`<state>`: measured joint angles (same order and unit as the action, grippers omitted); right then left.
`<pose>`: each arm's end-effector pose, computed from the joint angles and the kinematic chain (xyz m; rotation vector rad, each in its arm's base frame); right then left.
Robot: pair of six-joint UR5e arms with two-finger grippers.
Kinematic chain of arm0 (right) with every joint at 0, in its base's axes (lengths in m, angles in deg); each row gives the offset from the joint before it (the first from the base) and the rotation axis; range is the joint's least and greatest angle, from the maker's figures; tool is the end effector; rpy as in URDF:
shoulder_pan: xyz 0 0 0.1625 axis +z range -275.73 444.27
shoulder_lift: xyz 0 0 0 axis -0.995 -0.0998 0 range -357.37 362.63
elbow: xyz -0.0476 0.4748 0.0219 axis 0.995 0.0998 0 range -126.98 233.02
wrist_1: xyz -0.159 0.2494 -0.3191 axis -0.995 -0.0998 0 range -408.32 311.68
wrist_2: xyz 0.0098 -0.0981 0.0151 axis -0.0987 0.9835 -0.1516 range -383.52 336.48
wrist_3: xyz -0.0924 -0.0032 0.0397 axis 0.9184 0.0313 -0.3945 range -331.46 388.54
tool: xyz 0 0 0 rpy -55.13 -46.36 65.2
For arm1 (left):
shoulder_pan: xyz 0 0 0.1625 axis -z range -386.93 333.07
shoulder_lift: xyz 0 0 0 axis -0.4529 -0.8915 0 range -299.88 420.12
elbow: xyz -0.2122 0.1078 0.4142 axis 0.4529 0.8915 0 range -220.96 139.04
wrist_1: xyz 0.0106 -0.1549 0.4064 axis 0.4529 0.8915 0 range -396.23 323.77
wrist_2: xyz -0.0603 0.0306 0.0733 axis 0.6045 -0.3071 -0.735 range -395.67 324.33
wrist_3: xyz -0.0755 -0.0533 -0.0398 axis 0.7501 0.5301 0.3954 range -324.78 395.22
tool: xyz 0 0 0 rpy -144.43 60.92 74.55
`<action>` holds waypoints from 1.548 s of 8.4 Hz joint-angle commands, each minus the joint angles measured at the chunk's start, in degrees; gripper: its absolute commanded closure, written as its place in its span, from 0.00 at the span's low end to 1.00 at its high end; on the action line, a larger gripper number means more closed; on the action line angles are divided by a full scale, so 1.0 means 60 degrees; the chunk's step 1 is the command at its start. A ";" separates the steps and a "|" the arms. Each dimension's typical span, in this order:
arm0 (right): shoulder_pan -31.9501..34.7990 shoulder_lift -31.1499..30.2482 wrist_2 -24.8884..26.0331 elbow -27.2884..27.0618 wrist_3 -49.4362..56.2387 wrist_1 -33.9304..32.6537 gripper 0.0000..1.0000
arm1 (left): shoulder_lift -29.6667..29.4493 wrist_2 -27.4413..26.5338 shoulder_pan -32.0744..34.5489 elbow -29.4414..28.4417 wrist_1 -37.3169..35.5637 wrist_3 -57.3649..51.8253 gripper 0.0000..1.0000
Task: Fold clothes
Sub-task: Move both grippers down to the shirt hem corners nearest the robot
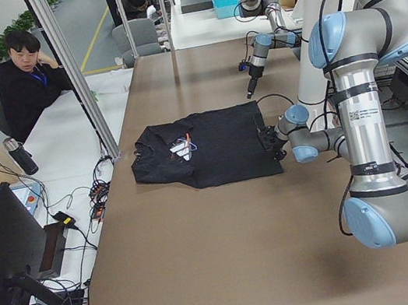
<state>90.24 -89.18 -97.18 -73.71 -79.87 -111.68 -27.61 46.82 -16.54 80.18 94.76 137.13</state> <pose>-0.4377 -0.2083 0.3611 0.1419 -1.1022 0.5347 0.4376 -0.2291 0.3806 0.0990 1.2290 -0.4188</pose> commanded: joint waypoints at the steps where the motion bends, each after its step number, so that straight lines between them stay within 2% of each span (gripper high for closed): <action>1: -0.1198 -0.1382 0.1390 0.0013 -0.1219 0.1710 0.08 | 0.1039 -0.0726 -0.1042 -0.0061 0.0608 0.0577 0.05; 2: -0.1229 -0.1384 0.1524 0.0057 -0.1237 0.1697 0.07 | 0.1085 -0.0987 -0.1174 -0.0251 0.0609 0.0622 0.06; 13: -0.1215 -0.1355 0.1554 0.0248 -0.1164 0.1712 0.07 | 0.0529 -0.1034 -0.1176 -0.0941 0.0550 0.0608 0.09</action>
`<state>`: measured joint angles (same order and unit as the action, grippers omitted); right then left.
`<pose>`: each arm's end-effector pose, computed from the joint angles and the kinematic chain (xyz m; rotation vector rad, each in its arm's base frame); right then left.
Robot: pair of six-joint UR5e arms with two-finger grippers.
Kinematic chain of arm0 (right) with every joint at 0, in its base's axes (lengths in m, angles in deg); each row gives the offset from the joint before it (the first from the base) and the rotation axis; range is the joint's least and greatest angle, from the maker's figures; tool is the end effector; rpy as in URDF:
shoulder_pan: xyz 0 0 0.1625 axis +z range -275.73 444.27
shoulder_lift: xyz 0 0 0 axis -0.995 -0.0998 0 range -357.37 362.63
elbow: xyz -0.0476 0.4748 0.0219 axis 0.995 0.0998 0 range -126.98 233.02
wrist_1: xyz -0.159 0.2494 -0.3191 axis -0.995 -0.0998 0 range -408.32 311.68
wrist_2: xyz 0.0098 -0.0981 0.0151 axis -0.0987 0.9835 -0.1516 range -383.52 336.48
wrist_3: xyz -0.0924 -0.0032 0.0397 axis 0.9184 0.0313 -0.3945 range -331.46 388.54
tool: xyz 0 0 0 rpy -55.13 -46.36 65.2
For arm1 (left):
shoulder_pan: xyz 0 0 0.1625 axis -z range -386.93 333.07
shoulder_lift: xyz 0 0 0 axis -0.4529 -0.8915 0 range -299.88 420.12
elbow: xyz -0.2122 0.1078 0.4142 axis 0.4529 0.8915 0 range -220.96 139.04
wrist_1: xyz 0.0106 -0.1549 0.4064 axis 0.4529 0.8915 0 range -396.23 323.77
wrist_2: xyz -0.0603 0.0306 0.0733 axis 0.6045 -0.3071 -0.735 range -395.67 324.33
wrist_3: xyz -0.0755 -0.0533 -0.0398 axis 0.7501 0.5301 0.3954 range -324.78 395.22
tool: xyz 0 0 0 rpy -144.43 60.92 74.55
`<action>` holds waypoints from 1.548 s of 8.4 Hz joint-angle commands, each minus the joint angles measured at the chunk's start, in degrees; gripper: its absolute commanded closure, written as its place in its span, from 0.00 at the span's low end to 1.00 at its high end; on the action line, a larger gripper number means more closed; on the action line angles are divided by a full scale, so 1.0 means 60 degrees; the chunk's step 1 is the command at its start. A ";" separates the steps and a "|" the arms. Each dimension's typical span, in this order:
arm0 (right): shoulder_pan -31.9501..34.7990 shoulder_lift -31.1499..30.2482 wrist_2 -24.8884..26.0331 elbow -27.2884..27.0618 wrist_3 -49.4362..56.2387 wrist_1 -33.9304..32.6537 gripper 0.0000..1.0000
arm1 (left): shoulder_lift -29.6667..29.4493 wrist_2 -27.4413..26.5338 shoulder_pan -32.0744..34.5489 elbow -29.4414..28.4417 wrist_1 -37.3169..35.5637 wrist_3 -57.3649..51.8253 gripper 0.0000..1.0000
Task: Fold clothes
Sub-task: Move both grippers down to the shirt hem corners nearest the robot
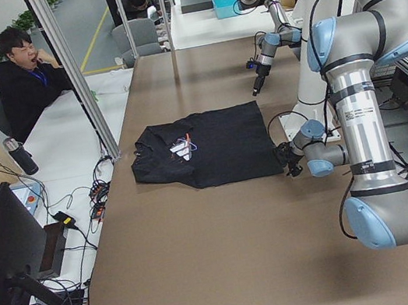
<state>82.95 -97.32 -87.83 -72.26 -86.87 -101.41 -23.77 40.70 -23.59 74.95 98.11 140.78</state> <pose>-0.4225 -0.1672 0.4097 0.1478 -1.1493 0.6165 0.4603 -0.1841 0.4501 0.0933 1.1391 -0.4264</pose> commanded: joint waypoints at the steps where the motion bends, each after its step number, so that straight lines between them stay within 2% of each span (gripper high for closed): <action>1: 0.0000 0.0016 -0.0005 0.0020 0.0002 -0.0014 0.07 | -0.0124 -0.0014 0.0014 -0.0113 -0.0009 0.0000 0.14; 3: 0.0000 0.0031 -0.0005 0.0005 0.0002 0.0000 0.06 | -0.0110 -0.0014 0.0102 -0.0128 -0.0009 0.0000 0.24; 4: 0.0000 0.0046 -0.0005 0.0020 0.0016 -0.0014 0.06 | -0.0110 -0.0014 0.0102 -0.0128 -0.0009 0.0000 0.25; 7: 0.0000 0.0046 -0.0005 0.0020 0.0016 0.0000 0.06 | -0.0110 -0.0014 0.0160 -0.0172 -0.0009 0.0000 0.35; 9: 0.0000 0.0046 -0.0005 0.0020 0.0031 -0.0014 0.06 | -0.0110 -0.0014 0.0278 -0.0187 -0.0023 -0.0015 0.36; 11: 0.0000 0.0046 -0.0005 0.0020 0.0031 -0.0014 0.06 | -0.0124 -0.0014 0.0293 -0.0187 -0.0009 -0.0015 0.49; 13: 0.0000 0.0046 -0.0005 0.0035 0.0046 -0.0014 0.06 | -0.0153 -0.0014 0.0278 -0.0172 -0.0023 -0.0088 0.69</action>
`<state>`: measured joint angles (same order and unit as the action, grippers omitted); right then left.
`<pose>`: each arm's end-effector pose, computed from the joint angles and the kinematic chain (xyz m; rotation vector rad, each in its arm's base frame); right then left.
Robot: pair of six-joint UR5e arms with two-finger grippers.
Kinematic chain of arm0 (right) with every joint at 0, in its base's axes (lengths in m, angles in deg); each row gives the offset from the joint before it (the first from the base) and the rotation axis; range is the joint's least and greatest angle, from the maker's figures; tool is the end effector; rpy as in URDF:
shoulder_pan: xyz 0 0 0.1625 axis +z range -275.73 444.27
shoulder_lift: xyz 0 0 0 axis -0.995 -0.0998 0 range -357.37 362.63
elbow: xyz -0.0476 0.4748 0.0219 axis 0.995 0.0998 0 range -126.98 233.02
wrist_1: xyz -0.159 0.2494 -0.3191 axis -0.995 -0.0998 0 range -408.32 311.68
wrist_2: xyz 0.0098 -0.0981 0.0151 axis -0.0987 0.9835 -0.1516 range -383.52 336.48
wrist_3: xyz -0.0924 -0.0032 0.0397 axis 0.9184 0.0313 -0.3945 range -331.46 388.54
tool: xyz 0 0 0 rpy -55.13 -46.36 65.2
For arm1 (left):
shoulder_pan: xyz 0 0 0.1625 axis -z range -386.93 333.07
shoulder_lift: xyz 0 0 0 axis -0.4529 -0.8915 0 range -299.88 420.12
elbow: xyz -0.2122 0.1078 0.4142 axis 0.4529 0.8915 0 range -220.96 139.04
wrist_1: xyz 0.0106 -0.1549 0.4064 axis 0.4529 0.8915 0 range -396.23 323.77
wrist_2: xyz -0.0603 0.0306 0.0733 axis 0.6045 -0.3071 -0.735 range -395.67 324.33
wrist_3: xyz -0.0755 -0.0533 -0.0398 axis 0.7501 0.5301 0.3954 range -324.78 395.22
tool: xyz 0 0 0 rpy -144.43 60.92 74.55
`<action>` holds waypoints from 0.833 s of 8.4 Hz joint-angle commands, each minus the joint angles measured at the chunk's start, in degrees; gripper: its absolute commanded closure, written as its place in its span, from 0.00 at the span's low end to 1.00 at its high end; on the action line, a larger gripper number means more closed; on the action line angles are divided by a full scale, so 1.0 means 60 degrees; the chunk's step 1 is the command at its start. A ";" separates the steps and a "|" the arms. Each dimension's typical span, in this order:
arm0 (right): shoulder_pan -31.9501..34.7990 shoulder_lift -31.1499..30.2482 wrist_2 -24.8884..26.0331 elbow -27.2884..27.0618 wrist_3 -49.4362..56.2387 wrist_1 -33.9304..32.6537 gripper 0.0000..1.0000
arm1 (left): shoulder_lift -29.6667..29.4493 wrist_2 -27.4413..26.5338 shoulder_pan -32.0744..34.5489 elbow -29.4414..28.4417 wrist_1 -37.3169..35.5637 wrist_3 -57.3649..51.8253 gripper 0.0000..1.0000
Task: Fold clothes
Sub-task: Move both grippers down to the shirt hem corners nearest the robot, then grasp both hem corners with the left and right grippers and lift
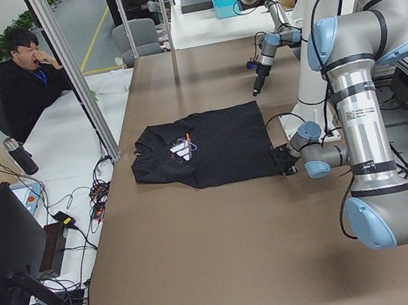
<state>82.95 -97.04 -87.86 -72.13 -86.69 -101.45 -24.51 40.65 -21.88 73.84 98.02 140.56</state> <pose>-0.4243 -0.1672 0.4089 0.1485 -1.1507 0.6138 0.4620 -0.1985 0.4543 0.1145 1.1305 -0.4496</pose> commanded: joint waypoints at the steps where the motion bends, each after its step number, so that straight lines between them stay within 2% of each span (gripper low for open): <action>1: 0.0014 0.0000 0.0000 0.0014 0.0016 -0.0008 0.06 | -0.0031 -0.0005 0.0007 0.0013 -0.0007 -0.0067 0.90; 2: 0.0029 -0.0044 -0.0014 0.0014 0.0045 -0.0008 0.06 | -0.0031 0.0009 0.0007 0.0042 -0.0007 -0.0110 1.00; 7: 0.0015 -0.0059 0.0000 0.0904 0.0646 -0.0096 0.13 | -0.0060 0.0039 0.0154 0.0028 -0.0007 -0.0125 1.00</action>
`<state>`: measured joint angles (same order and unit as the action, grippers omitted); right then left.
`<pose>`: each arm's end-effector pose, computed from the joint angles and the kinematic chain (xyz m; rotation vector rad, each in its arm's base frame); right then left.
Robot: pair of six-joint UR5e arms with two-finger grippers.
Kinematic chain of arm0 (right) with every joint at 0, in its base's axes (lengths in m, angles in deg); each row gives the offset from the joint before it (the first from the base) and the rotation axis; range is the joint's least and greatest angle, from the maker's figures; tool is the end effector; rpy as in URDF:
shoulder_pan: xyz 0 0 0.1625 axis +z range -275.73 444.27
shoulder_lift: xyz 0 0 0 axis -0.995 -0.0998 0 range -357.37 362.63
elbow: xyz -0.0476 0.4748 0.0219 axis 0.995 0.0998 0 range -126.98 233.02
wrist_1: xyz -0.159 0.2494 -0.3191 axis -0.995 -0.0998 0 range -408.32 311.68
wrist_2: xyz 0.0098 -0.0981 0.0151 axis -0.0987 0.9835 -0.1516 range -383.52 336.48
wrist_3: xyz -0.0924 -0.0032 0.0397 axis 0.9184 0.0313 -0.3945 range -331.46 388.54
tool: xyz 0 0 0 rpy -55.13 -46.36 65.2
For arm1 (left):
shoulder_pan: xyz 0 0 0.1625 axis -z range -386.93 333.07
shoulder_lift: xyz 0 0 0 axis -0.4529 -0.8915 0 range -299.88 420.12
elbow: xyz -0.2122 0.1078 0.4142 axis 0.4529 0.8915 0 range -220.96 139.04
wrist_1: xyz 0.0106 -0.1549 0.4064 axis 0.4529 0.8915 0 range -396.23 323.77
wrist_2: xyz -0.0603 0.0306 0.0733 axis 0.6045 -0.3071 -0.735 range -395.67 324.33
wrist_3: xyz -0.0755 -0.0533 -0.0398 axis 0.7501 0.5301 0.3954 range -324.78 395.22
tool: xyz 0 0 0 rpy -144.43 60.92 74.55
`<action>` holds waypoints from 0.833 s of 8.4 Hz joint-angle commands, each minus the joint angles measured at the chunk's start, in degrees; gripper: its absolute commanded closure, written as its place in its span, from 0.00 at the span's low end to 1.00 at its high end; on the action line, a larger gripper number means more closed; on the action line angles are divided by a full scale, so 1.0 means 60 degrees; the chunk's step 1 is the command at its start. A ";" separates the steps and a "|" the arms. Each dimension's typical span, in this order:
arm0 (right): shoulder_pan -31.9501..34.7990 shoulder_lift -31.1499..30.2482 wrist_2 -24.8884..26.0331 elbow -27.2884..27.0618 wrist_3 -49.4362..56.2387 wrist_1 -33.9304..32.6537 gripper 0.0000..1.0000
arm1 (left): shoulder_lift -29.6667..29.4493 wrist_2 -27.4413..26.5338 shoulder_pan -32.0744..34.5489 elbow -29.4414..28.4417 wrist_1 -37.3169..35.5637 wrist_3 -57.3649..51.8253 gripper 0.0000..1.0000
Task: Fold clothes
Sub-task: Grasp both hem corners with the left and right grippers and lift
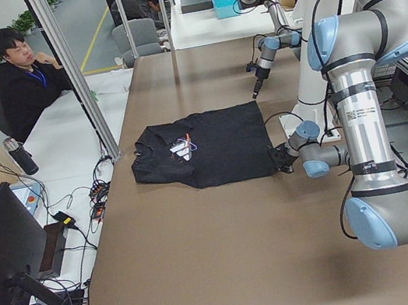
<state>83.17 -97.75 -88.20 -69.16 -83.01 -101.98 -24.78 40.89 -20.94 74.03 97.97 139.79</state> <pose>-0.4317 -0.1681 0.4418 0.2018 -1.0699 0.5456 0.4596 -0.2058 0.4505 0.1267 1.1358 -0.4503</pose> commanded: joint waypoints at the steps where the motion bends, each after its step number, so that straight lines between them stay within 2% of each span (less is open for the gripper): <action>1: -0.0036 0.0103 0.0057 0.0615 0.0018 0.0007 0.21 | 0.0000 -0.0001 -0.0003 -0.0019 0.0000 -0.0010 1.00; 2: -0.0036 0.0147 0.0072 0.0646 -0.0026 0.0022 0.31 | 0.0000 -0.0001 -0.0003 -0.0005 0.0000 -0.0010 1.00; 4: -0.0036 0.0176 0.0072 0.0646 -0.0041 0.0022 0.58 | 0.0000 -0.0001 -0.0003 -0.0019 0.0000 -0.0010 1.00; 7: -0.0051 0.0381 0.0086 0.0792 -0.0026 0.0022 0.66 | 0.0000 -0.0001 0.0011 -0.0005 0.0000 -0.0010 1.00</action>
<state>82.92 -96.19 -87.83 -65.02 -83.21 -101.85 -24.78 40.88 -20.95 73.93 97.98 139.72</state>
